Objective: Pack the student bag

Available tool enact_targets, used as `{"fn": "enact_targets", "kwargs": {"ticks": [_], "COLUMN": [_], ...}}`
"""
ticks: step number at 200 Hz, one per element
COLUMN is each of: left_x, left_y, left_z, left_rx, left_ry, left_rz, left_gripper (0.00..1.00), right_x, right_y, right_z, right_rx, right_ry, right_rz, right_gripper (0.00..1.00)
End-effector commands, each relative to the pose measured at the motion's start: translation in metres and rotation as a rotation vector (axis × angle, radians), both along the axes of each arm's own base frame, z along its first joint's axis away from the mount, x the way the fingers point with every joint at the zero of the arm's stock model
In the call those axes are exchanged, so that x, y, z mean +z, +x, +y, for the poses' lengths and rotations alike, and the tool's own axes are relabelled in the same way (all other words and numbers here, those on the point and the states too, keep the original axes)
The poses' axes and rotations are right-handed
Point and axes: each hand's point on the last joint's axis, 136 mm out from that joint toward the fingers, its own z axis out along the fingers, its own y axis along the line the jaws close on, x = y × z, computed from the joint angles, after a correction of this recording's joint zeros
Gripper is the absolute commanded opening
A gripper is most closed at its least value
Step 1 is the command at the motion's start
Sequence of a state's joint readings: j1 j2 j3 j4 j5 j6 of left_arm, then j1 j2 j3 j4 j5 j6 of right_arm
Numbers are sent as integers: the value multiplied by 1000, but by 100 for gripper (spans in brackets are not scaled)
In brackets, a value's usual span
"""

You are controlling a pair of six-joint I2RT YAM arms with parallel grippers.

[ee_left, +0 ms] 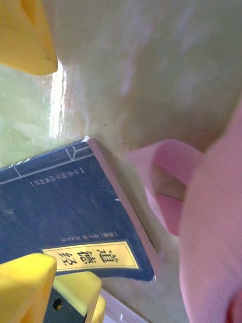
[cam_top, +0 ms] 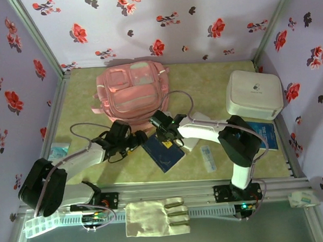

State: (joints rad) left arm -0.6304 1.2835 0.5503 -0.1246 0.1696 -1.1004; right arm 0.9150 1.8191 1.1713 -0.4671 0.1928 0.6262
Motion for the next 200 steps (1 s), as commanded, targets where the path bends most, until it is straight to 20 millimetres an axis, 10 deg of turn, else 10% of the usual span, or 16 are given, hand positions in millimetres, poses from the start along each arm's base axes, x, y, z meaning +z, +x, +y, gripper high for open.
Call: {"fn": "enact_targets", "kwargs": {"ticks": [1,125,200], "left_x": [0,-10,-23], "left_y": [1,0,-4], "left_z": [-14,-35,-34], "left_rx": [52,46,44], "left_ry": [-58,-104,-93], "left_rz": [29,89,121], "left_gripper": [86,47,48], "right_x": [-19,-47,-48], "right_y": [-3,-12,-12], "right_z": [-6,-19,-19], "right_rx": [7,-34,-33], "right_ry": [-24,-48,-53], "right_rz": [39,96,103], "right_gripper": [38,29,31]}}
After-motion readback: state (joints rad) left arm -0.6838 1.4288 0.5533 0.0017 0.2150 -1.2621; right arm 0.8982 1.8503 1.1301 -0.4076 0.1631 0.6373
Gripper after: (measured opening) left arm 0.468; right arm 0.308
